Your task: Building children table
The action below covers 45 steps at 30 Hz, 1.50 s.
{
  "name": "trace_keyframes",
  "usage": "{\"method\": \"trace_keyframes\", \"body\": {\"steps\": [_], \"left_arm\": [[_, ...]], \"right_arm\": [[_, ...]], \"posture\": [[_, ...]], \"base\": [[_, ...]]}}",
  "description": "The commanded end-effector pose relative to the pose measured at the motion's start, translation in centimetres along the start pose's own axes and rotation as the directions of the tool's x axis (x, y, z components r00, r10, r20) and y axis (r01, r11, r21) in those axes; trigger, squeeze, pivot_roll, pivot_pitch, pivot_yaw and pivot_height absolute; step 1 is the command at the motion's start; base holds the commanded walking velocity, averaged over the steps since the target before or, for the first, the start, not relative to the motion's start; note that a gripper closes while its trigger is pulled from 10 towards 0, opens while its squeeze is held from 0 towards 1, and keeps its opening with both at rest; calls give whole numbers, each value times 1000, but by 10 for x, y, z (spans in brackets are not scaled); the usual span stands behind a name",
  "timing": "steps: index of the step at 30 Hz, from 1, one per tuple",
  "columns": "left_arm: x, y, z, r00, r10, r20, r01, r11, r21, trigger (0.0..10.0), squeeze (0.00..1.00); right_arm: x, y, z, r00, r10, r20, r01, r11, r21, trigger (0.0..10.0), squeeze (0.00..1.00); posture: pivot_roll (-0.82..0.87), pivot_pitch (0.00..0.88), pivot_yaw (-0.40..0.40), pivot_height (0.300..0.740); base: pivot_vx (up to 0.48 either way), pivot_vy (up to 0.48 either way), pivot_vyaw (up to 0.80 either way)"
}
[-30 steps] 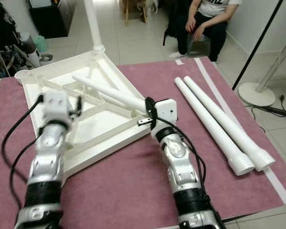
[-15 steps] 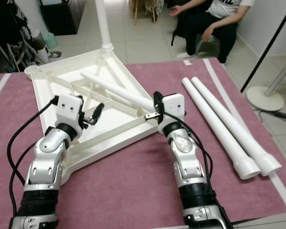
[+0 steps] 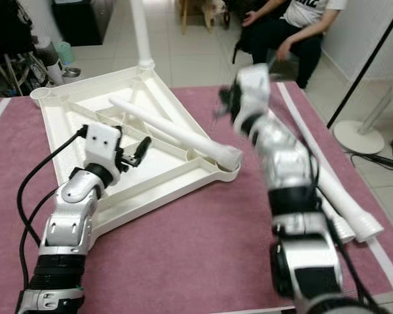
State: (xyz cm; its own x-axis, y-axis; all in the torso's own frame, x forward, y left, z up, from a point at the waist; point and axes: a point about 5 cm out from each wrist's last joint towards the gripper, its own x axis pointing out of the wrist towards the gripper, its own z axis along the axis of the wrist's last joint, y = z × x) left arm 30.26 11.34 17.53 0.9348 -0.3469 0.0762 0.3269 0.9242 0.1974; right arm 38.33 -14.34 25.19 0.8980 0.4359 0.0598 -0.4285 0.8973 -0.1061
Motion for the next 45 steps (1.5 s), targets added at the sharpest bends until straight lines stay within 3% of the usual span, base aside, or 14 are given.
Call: {"method": "trace_keyframes", "body": {"steps": [1, 7, 10, 11, 12, 13, 16, 20, 24, 25, 32, 37, 41, 45], "left_arm": [[-1, 5, 3, 990, 138, 7, -138, 990, 2, 10000, 0], [-5, 2, 5, 991, 136, 11, -136, 991, 13, 10000, 0], [-10, 0, 4, 990, 139, 3, -139, 990, 20, 10000, 0], [-13, 0, 4, 989, 146, -2, -146, 989, 25, 10000, 0], [-13, 0, 4, 989, 146, -2, -146, 989, 25, 10000, 0], [-15, 1, 4, 988, 152, -6, -152, 988, 28, 10000, 0], [-18, 2, 4, 987, 162, -11, -162, 986, 33, 10000, 0], [-18, 2, 5, 986, 166, -12, -166, 986, 35, 10000, 0], [-19, 2, 5, 985, 170, -13, -169, 985, 34, 10000, 0], [-19, 1, 5, 985, 171, -14, -170, 985, 32, 10000, 0], [-21, -1, 5, 986, 168, -21, -167, 986, 29, 10000, 0], [-22, -1, 6, 986, 163, -27, -162, 986, 32, 10000, 0], [-24, 2, 8, 986, 165, -29, -164, 985, 45, 10000, 0], [-26, 3, 8, 984, 174, -32, -172, 984, 49, 10000, 0]], "right_arm": [[4, 2, -22, 991, 54, -119, -43, 995, 96, 10000, 1000], [12, 4, -27, 975, 114, -192, -84, 984, 159, 10000, 1000], [16, 3, -36, 947, 168, -274, -108, 970, 219, 10000, 1000], [16, 3, -40, 933, 184, -308, -108, 963, 246, 10000, 918], [16, 3, -40, 933, 184, -308, -108, 963, 246, 10000, 918], [17, 3, -42, 921, 194, -337, -105, 958, 266, 10000, 0], [19, 6, -44, 899, 227, -374, -108, 944, 311, 10000, 0], [18, 6, -51, 870, 230, -435, -107, 951, 289, 10000, 0], [12, 0, -62, 828, 207, -522, -123, 974, 192, 10000, 0], [9, -6, -65, 809, 177, -560, -137, 984, 114, 10000, 0], [5, -21, -63, 796, 95, -598, -140, 990, -28, 10000, 0], [6, -19, -65, 790, 122, -601, -155, 988, -2, 10000, 0], [5, -5, -79, 742, 213, -636, -226, 972, 62, 10000, 0], [4, -1, -84, 740, 235, -631, -206, 971, 120, 10000, 0]], "posture": [[36, 0, 30, 740], [60, 0, 18, 740], [86, 0, -1, 740], [103, 0, -8, 740], [103, 0, -8, 740], [107, 0, -12, 740], [108, 0, -13, 740], [111, 0, -22, 740], [107, 0, -30, 740], [103, 0, -32, 740], [102, 0, -26, 740], [114, 0, -18, 740], [131, 0, -21, 740], [138, 0, -26, 740]], "base": [[0, 0, 0], [0, 0, 0], [0, 0, 0], [0, 0, 0], [0, 0, 0], [0, 0, 0], [0, 0, 0], [0, 0, 0], [0, 0, 0], [0, 0, 0], [0, 0, 0], [0, 0, 0], [0, 0, 0], [0, 0, 0]]}}
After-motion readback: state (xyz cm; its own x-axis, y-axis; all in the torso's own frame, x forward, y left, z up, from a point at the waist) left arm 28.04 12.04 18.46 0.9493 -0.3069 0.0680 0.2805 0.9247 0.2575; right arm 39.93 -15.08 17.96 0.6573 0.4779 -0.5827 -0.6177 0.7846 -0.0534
